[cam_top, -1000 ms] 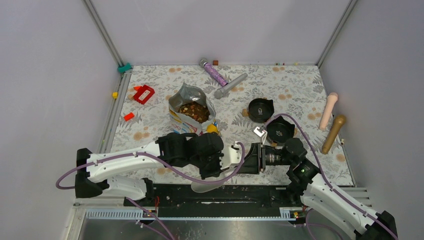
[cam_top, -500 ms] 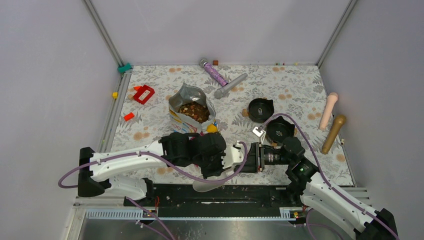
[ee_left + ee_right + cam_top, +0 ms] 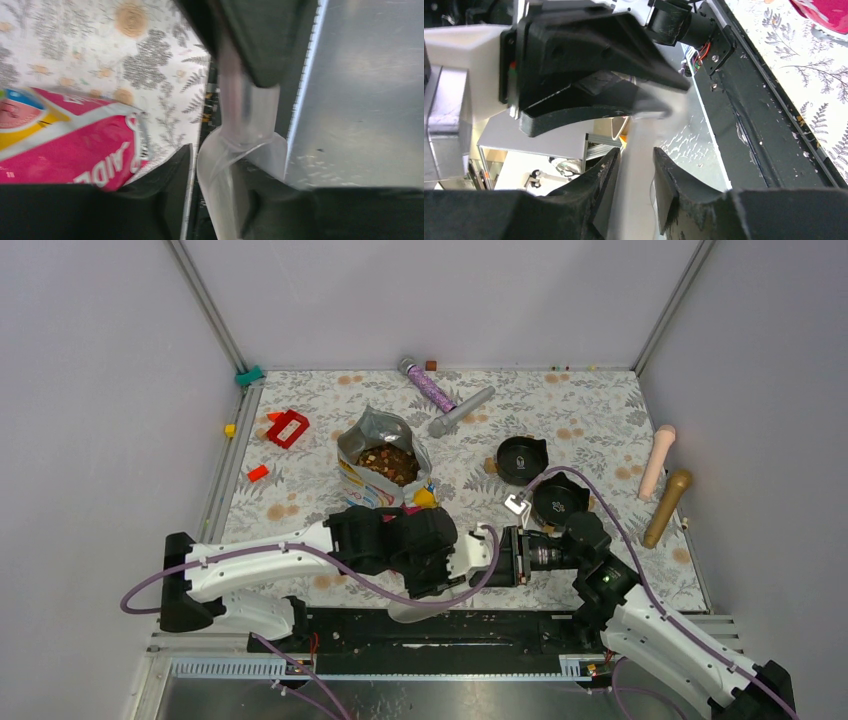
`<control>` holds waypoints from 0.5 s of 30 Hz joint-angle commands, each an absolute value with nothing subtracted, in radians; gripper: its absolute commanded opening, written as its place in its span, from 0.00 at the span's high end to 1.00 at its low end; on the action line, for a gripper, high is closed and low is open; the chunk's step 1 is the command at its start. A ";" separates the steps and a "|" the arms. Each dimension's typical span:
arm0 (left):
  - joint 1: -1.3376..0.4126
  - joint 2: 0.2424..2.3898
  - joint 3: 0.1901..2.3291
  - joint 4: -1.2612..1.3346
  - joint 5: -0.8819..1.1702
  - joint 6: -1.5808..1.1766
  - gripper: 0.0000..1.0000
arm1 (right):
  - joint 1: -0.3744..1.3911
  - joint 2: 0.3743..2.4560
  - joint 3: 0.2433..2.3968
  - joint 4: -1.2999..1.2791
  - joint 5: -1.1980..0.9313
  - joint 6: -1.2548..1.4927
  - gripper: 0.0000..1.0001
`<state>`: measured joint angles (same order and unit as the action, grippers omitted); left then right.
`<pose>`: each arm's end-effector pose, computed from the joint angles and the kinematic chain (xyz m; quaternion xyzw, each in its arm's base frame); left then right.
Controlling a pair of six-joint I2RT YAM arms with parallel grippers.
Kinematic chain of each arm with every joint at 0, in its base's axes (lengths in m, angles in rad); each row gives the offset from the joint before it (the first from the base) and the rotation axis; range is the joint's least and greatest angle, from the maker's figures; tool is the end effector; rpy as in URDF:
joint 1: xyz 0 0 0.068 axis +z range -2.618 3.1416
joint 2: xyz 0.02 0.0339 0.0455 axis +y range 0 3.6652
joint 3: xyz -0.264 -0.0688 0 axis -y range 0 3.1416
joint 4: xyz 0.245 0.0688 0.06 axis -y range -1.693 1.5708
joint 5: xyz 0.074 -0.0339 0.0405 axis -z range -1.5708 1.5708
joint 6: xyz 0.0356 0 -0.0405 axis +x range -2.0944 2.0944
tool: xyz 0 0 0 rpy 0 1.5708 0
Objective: Serve the pet food
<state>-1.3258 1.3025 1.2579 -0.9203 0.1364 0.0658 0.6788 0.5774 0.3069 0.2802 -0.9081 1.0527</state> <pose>0.0583 -0.2531 0.3273 0.6260 0.7179 -0.2279 0.2022 0.0967 0.1140 0.2509 -0.1887 0.6793 0.6863 0.1788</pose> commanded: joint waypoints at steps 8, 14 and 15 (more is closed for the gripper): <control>-1.315 1.224 1.297 -0.837 -0.122 -0.027 0.01 | 0.691 0.493 0.495 -0.060 -0.768 0.846 1.00; -1.314 1.121 1.290 -0.809 -0.179 -0.046 0.01 | 0.690 0.473 0.616 -0.359 -0.563 0.663 1.00; -1.315 1.102 1.290 -0.797 -0.187 -0.049 0.01 | 0.690 0.471 0.629 -0.385 -0.542 0.649 1.00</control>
<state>-1.3163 1.1919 1.2636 -0.8715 -0.1040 -0.0196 0.6853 0.4850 0.5510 -0.1951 -0.6830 0.7834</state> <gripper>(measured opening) 0.985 0.346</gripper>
